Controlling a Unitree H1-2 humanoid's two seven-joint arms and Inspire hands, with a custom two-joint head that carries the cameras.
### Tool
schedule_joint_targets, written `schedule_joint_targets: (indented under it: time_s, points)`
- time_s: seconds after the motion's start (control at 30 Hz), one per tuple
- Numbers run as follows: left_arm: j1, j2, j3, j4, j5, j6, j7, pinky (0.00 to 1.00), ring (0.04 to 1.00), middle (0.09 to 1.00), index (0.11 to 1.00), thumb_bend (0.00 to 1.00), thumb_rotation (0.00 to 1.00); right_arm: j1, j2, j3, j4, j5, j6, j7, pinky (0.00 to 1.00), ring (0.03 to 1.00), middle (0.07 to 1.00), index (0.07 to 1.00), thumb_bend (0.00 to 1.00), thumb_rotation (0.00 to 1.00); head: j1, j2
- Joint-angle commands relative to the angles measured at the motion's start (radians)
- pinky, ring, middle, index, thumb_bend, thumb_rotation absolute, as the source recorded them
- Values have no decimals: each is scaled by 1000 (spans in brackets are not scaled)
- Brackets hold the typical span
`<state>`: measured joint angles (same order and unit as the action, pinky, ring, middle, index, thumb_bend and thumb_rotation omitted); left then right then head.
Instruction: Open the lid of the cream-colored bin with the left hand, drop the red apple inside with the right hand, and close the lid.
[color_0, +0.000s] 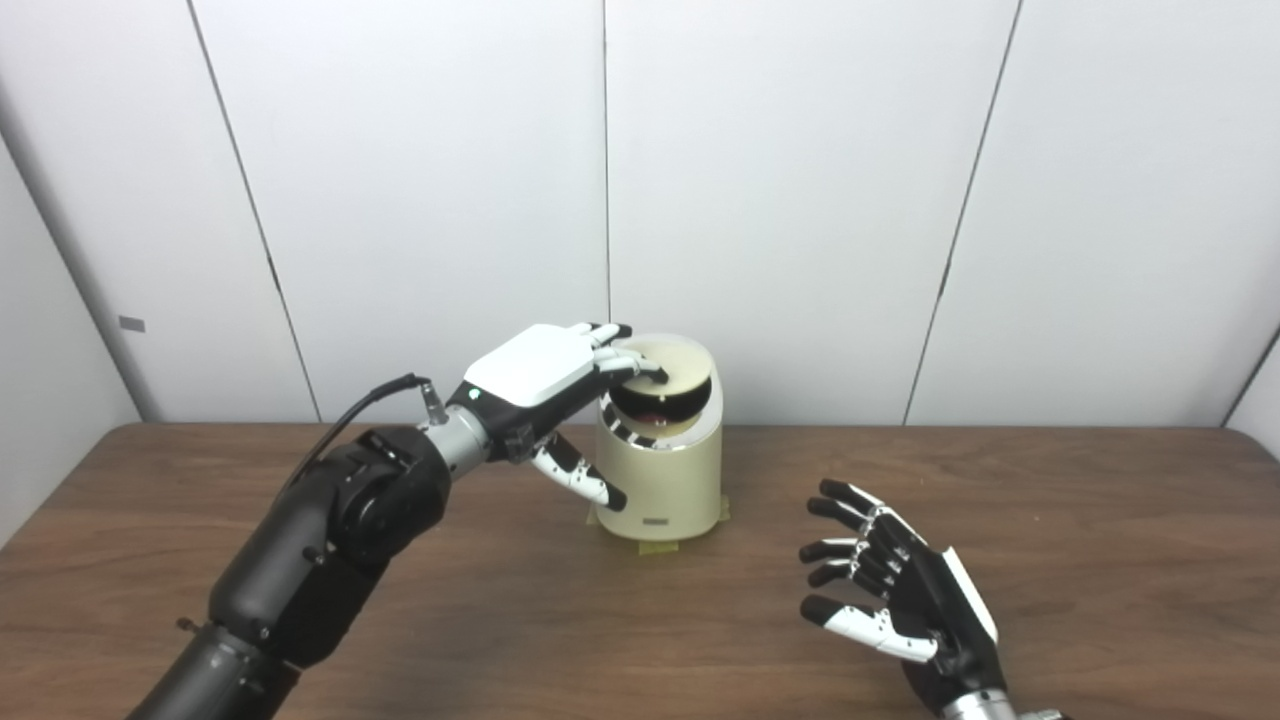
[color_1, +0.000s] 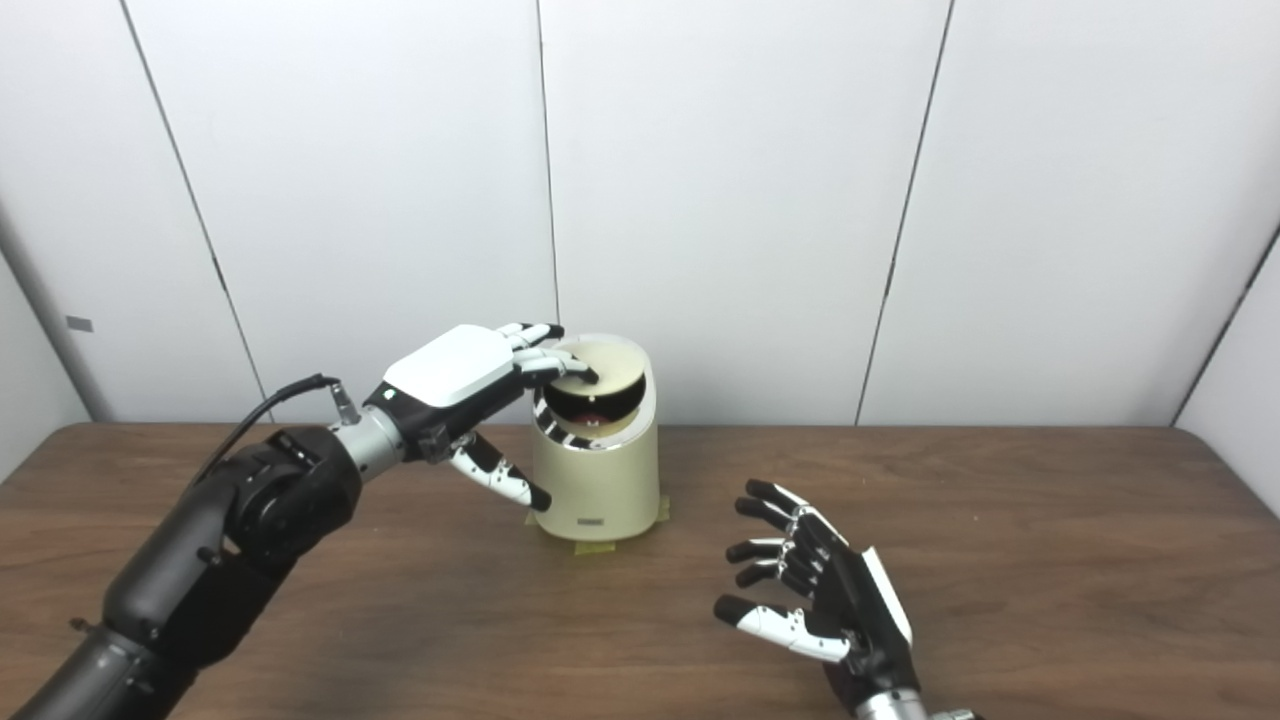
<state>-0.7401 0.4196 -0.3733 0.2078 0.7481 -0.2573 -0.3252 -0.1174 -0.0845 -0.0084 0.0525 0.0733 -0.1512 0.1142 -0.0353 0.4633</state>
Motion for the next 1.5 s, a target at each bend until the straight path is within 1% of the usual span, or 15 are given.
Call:
schedule_joint_targets:
  time_s: [0.0, 0.13, 0.27, 0.43, 0.53, 0.63, 0.73, 1.03, 1.13, 1.2, 1.37, 1.47]
  points:
    - [-44, 17, -1, -29, 24, -24, 28, 1000, 1000, 880, 864, 885, 296, -22, -1, 0, -33, 6, -19, 3, 505, 613, 790, 799, 834, 284, 0, 4]
    - [-32, 19, -17, -39, 73, -35, 39, 1000, 1000, 879, 868, 882, 286, -21, 0, 0, -37, 10, -16, 5, 517, 615, 791, 802, 826, 267, 1, 5]
    - [-16, 11, -38, -35, 153, -32, 68, 1000, 986, 879, 871, 870, 312, -23, -5, 2, -33, 7, -19, 8, 514, 619, 794, 804, 831, 284, 4, 6]
    - [24, -14, -73, -31, 259, 23, 98, 1000, 987, 878, 874, 869, 320, -23, -3, 3, -37, 11, -12, 8, 511, 624, 797, 801, 830, 260, 1, 7]
    - [43, -25, -85, -18, 275, 44, 110, 1000, 976, 878, 868, 893, 300, -20, 1, 1, -42, 19, -6, 7, 509, 620, 795, 798, 836, 263, 1, 8]
    - [53, -29, -97, -11, 288, 67, 107, 1000, 974, 882, 865, 901, 292, -21, -1, 1, -36, 21, -22, 10, 500, 615, 792, 798, 824, 256, 1, 8]
    - [59, -27, -108, -6, 296, 75, 111, 1000, 970, 879, 864, 912, 301, -20, -3, 0, -38, 25, -22, 11, 499, 611, 787, 798, 817, 258, 0, 11]
    - [65, -24, -117, -12, 256, 98, 72, 1000, 999, 895, 885, 899, 330, -14, -4, 1, -55, 18, 0, 3, 503, 614, 788, 794, 828, 275, 1, 14]
    - [70, -23, -106, -21, 226, 88, 86, 1000, 998, 892, 883, 900, 322, -11, 0, -2, -63, 27, 15, 1, 508, 614, 788, 789, 834, 271, 1, 15]
    - [79, -23, -82, -43, 174, 78, 98, 1000, 996, 895, 884, 883, 322, -9, 1, -3, -67, 25, 17, -1, 511, 612, 790, 791, 829, 266, 2, 17]
    - [98, -27, -25, -105, 91, 67, 131, 1000, 999, 893, 895, 834, 326, -10, -4, -2, -63, 15, 10, -1, 510, 607, 789, 796, 818, 269, 3, 16]
    - [113, -29, 23, -128, 53, 37, 192, 1000, 999, 919, 927, 805, 317, -11, -6, -2, -60, 12, 10, 0, 512, 607, 789, 795, 814, 274, 3, 15]
